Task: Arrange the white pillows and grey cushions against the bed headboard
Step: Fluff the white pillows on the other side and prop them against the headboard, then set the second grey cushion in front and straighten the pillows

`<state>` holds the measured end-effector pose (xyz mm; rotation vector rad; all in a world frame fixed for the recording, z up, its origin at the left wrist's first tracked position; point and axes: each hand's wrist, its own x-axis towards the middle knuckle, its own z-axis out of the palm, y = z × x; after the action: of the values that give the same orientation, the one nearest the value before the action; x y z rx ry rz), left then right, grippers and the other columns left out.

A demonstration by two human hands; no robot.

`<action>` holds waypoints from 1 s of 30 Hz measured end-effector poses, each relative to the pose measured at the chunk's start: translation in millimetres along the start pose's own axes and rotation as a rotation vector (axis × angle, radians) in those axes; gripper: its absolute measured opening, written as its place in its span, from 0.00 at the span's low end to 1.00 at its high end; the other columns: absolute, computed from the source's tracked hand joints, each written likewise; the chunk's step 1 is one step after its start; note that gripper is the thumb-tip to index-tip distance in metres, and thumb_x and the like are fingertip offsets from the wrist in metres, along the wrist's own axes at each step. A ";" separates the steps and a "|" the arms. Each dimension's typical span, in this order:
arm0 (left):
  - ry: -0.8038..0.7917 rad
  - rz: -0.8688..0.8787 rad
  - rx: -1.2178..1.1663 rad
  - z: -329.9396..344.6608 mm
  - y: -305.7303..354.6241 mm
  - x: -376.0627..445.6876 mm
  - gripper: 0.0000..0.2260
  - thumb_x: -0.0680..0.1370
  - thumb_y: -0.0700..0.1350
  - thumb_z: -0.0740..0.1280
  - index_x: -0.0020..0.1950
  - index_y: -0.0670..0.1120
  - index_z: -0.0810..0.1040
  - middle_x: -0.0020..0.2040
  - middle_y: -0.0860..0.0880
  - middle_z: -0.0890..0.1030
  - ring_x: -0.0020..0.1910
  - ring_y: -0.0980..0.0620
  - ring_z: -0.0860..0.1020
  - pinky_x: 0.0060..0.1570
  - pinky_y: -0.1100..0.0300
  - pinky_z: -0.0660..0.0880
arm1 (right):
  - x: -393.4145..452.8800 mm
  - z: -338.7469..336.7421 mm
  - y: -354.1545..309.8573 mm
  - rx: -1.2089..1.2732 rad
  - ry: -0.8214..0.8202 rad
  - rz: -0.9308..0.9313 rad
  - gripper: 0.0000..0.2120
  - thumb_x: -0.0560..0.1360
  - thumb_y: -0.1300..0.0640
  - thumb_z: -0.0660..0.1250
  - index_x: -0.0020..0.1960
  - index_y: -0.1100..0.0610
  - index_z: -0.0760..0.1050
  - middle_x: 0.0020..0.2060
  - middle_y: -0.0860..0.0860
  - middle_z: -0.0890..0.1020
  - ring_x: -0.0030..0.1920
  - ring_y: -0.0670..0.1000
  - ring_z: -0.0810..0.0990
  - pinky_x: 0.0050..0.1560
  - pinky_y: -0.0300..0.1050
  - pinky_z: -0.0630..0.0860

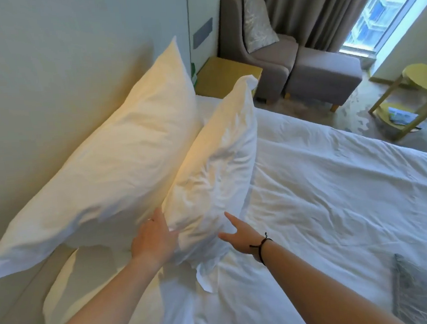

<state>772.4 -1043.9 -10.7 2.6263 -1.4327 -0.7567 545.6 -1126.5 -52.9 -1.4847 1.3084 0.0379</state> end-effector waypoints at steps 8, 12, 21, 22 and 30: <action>-0.095 0.637 0.378 95.9 106.4 -78.2 0.32 0.79 0.59 0.58 0.80 0.53 0.51 0.81 0.45 0.49 0.79 0.44 0.51 0.75 0.44 0.51 | -97.3 -37.9 167.7 0.232 0.268 0.266 0.33 0.78 0.50 0.67 0.78 0.49 0.55 0.76 0.51 0.61 0.75 0.54 0.62 0.70 0.50 0.64; -0.450 0.671 0.223 157.4 166.5 -112.1 0.26 0.78 0.58 0.63 0.75 0.57 0.63 0.76 0.53 0.65 0.73 0.52 0.65 0.70 0.55 0.65 | -158.8 -57.3 277.2 0.266 0.476 0.448 0.35 0.77 0.49 0.68 0.78 0.52 0.55 0.75 0.52 0.64 0.74 0.54 0.63 0.70 0.49 0.64; -0.538 0.575 0.081 239.7 248.3 -159.4 0.15 0.79 0.52 0.67 0.65 0.53 0.76 0.61 0.55 0.78 0.48 0.64 0.76 0.51 0.60 0.71 | -272.6 -63.2 482.9 0.093 0.585 0.923 0.53 0.67 0.33 0.70 0.79 0.47 0.43 0.79 0.52 0.43 0.78 0.58 0.45 0.74 0.65 0.51; -0.542 0.569 0.086 246.9 251.9 -164.9 0.15 0.79 0.51 0.67 0.65 0.53 0.76 0.61 0.55 0.78 0.47 0.65 0.76 0.50 0.60 0.71 | -273.0 -54.1 491.3 0.069 0.546 0.918 0.58 0.64 0.31 0.71 0.79 0.47 0.38 0.79 0.53 0.39 0.78 0.59 0.42 0.74 0.66 0.49; -0.571 0.535 0.129 275.6 252.4 -192.2 0.12 0.78 0.51 0.68 0.62 0.57 0.76 0.57 0.59 0.78 0.48 0.64 0.78 0.45 0.64 0.72 | -243.9 -27.8 513.0 -0.088 0.575 0.962 0.60 0.65 0.40 0.75 0.77 0.51 0.32 0.78 0.59 0.39 0.77 0.64 0.43 0.71 0.70 0.54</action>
<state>368.1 -983.1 -108.2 1.9973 -2.2485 -1.4242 70.0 -872.0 -233.1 -0.8196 2.4193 0.3120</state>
